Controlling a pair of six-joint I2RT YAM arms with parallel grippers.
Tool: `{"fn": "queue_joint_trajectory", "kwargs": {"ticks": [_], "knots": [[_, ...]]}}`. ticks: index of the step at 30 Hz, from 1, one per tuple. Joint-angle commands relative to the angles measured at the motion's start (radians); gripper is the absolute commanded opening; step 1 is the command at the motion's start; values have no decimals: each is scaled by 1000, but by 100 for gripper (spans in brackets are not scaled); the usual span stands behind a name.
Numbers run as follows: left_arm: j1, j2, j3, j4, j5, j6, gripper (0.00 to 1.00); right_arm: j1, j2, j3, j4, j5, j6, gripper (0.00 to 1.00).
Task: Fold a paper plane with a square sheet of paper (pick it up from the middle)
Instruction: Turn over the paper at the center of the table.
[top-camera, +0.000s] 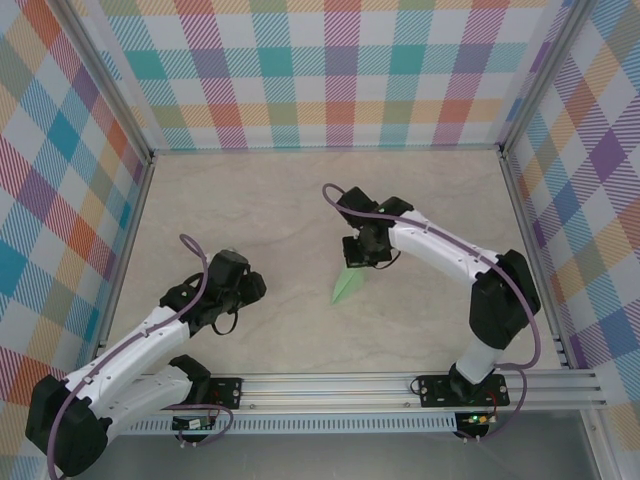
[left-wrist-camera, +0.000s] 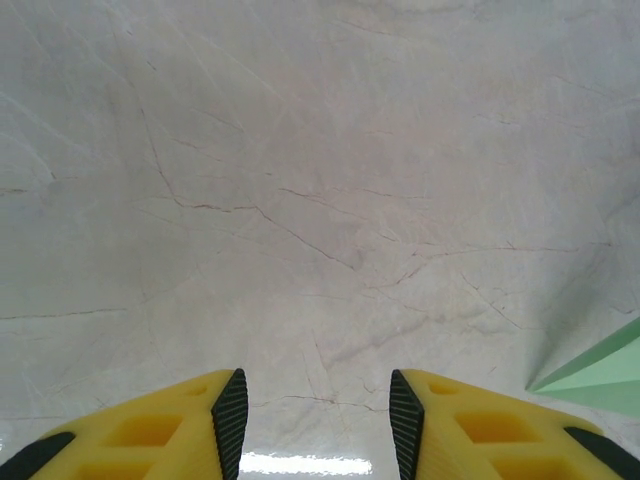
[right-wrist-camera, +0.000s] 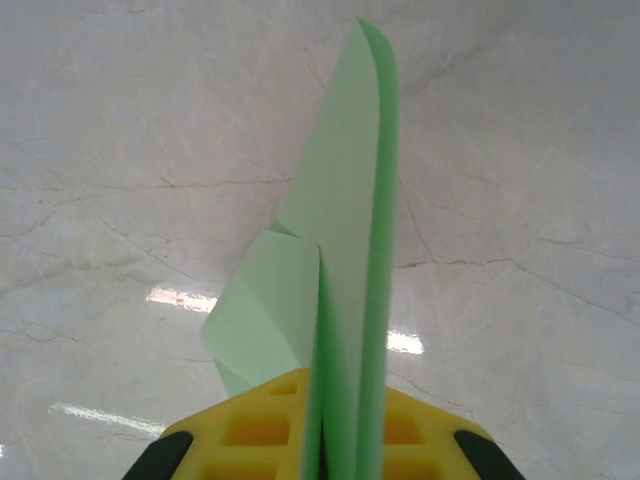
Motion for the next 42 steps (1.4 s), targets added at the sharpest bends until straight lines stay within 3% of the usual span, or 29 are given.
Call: {"fn": "queue_joint_trajectory", "kwargs": {"ticks": [1,5,9,16,21,25,30,33,36,40,42], "knots": [[18,-16,-12,-34,7,-6,44,8,6,84,-129,75,-40,7],[26,-14,-9,-26,22,0,45,8,-28,124,-208,89,-86,6],[30,3,-4,-23,32,10,45,8,-17,233,-410,184,-133,7],[37,4,6,-37,9,12,45,62,176,371,-669,334,-110,5],[39,-23,28,-89,-36,9,45,122,385,472,-663,296,-57,2],[41,-68,31,-119,-66,8,46,167,542,662,-647,167,-12,4],[44,-87,16,-127,-54,-2,46,229,716,939,-639,-2,0,28],[45,-95,8,-124,-45,-5,46,245,707,990,-583,-105,-2,40],[47,-99,12,-123,-46,-2,46,243,591,871,-455,-144,-6,60],[47,-101,19,-122,-41,2,46,201,387,610,-238,-271,-30,68],[48,-101,17,-120,-37,2,46,178,292,482,-197,-242,-37,73]]}}
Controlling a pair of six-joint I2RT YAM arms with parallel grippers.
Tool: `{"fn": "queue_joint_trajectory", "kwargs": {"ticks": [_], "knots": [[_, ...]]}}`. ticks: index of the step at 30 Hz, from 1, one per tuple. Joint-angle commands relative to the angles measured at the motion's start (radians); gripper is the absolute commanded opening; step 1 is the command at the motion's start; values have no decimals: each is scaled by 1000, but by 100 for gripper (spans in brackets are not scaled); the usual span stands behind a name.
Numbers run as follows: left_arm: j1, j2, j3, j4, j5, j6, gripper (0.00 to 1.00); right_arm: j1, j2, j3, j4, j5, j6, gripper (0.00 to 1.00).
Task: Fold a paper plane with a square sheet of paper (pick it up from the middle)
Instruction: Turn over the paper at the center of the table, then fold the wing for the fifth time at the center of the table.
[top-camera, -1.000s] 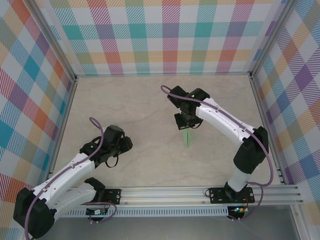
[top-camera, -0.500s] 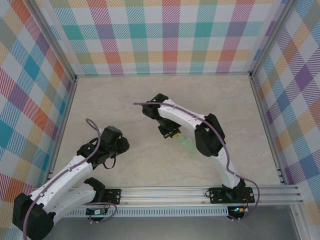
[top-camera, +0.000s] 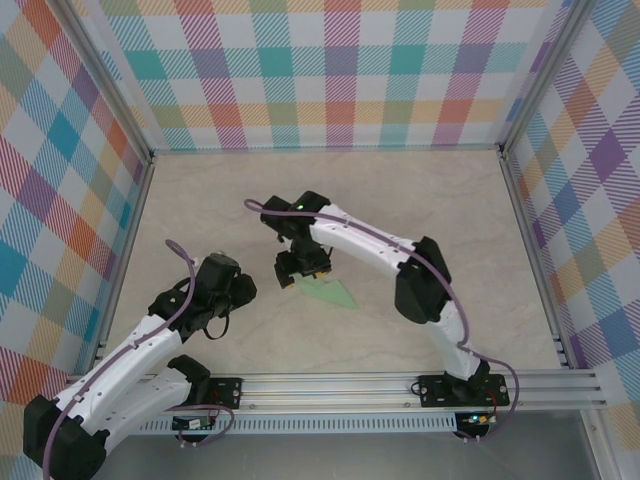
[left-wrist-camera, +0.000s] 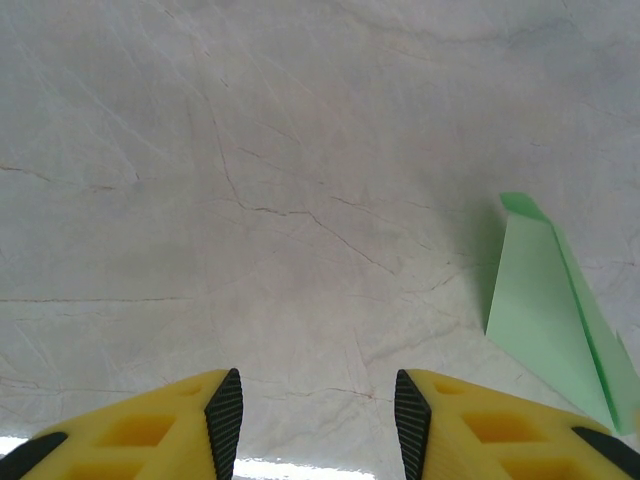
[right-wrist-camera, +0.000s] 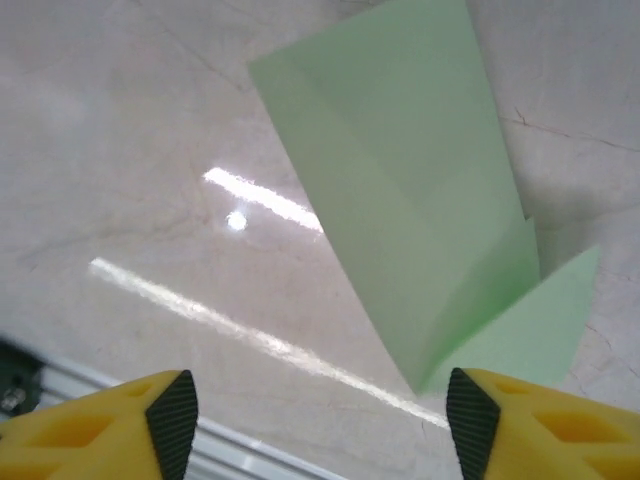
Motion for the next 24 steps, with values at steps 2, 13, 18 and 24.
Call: {"fn": "queue_joint_trajectory", "kwargs": {"ticks": [2,13,18,24], "knots": [[16,-12,12,-26,3,-3,46,-54,-207,-214,160,0,-39,76],[16,12,1,-4,18,-13,47,-26,-394,-687,500,46,-154,96],[16,15,1,-6,19,-17,47,3,-351,-737,589,146,-172,87],[16,12,1,-24,16,-19,47,19,-283,-731,601,249,-184,81]]}}
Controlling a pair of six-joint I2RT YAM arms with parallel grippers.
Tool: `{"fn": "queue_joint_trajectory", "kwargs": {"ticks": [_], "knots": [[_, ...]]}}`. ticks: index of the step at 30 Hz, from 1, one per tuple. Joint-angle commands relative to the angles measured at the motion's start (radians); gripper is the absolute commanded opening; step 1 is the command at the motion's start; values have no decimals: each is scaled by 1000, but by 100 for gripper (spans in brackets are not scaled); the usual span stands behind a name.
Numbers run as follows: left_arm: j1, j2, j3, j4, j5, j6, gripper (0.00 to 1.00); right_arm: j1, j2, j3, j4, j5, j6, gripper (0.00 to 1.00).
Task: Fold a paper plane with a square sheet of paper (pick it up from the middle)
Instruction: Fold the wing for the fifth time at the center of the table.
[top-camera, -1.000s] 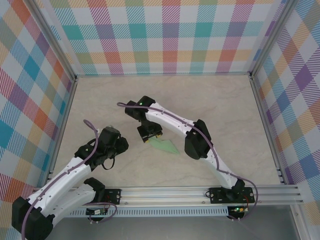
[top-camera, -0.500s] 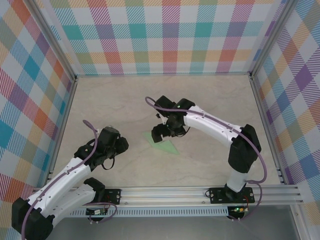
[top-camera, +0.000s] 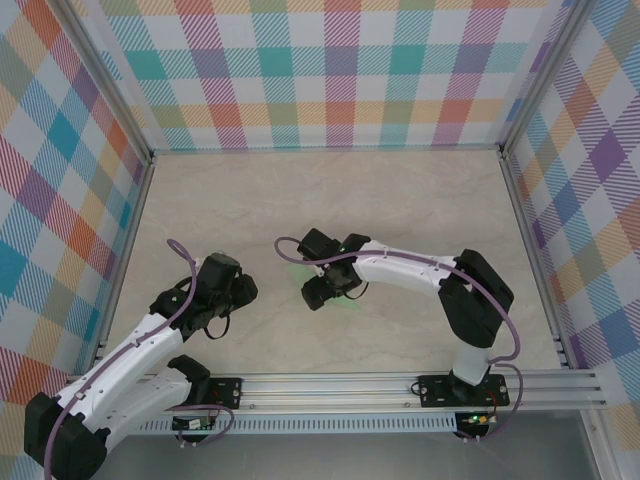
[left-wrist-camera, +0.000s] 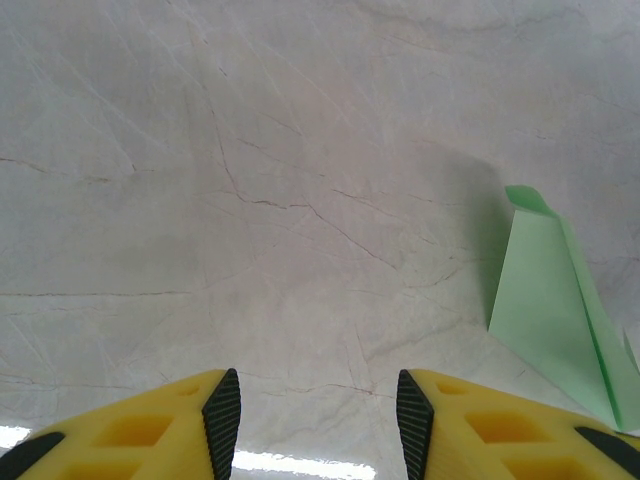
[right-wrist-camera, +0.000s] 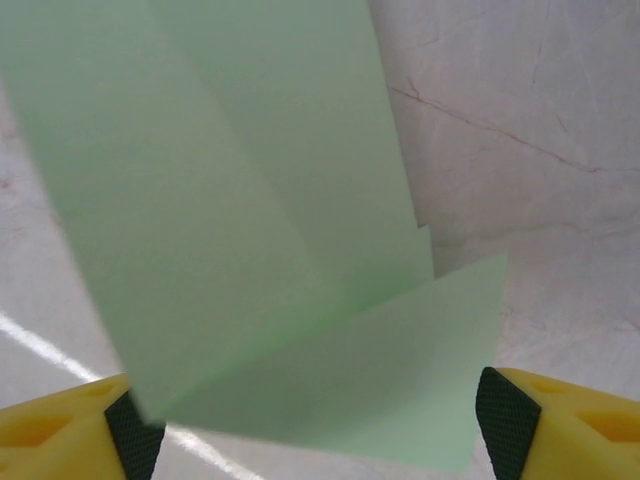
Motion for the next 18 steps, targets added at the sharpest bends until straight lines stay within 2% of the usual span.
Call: {"fn": "queue_joint_trajectory", "kwargs": {"ticks": [1,5,9,13,18], "knots": [[14,-4,0,-27,5,-14,47,6,39,-8,34,78,-23,81],[14,-10,-3,-30,1,-19,48,9,60,-12,40,80,-31,76],[14,-9,-3,-31,1,-21,48,11,56,-33,58,111,-24,63],[13,-10,-7,-32,0,-23,48,13,51,-37,41,149,-7,42],[14,-13,-9,-32,-4,-24,49,15,-1,-45,24,202,35,31]]}}
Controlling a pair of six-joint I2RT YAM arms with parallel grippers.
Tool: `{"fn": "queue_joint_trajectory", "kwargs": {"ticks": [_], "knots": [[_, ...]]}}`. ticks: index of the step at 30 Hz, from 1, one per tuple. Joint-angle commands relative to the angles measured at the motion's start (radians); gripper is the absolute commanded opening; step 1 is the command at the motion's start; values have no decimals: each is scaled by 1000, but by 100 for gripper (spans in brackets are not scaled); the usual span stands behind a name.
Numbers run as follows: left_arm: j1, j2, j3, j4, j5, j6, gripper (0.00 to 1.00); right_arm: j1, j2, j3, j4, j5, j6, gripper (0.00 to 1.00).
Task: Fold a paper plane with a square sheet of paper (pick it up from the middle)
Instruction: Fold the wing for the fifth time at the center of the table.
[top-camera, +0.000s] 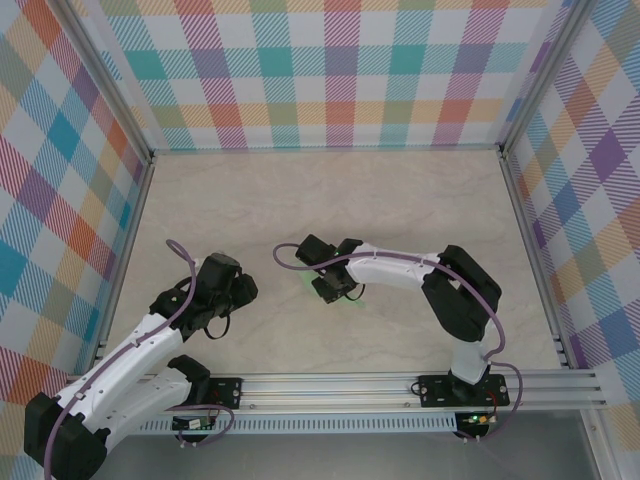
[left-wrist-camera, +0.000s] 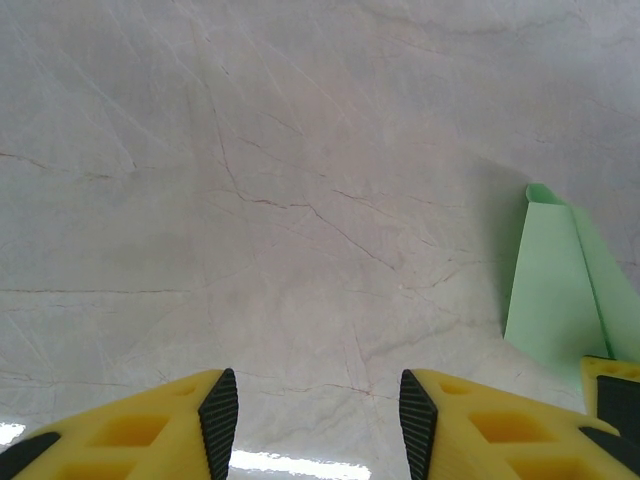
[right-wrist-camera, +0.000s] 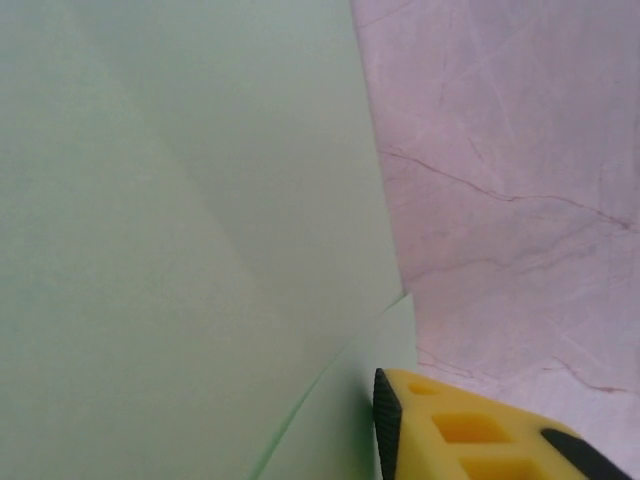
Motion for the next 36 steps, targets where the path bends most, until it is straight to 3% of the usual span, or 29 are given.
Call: {"fn": "queue_joint_trajectory", "kwargs": {"ticks": [1,5,11,15,24,26,29,33,36], "knots": [[14,-10,-9,-31,-5,-9,49,7,-63,-18,-25,74,46,27],[13,-9,-9,-27,-5,-8,49,7,-73,3,-67,122,86,14],[14,-8,-9,-31,-7,-5,50,7,-33,81,-200,214,169,12],[14,-20,-11,-32,-23,-12,50,22,90,218,-425,315,300,11],[13,-70,-4,-67,-90,-23,50,101,310,432,-568,236,418,16],[14,-77,-6,-70,-96,-26,50,115,343,471,-550,166,407,21],[14,-89,-9,-74,-100,-29,50,124,324,458,-436,12,374,36],[15,-97,-10,-79,-98,-28,51,121,175,351,-242,-140,352,68],[17,-85,-16,-50,-56,-21,53,115,46,273,-156,-169,339,76]]}}
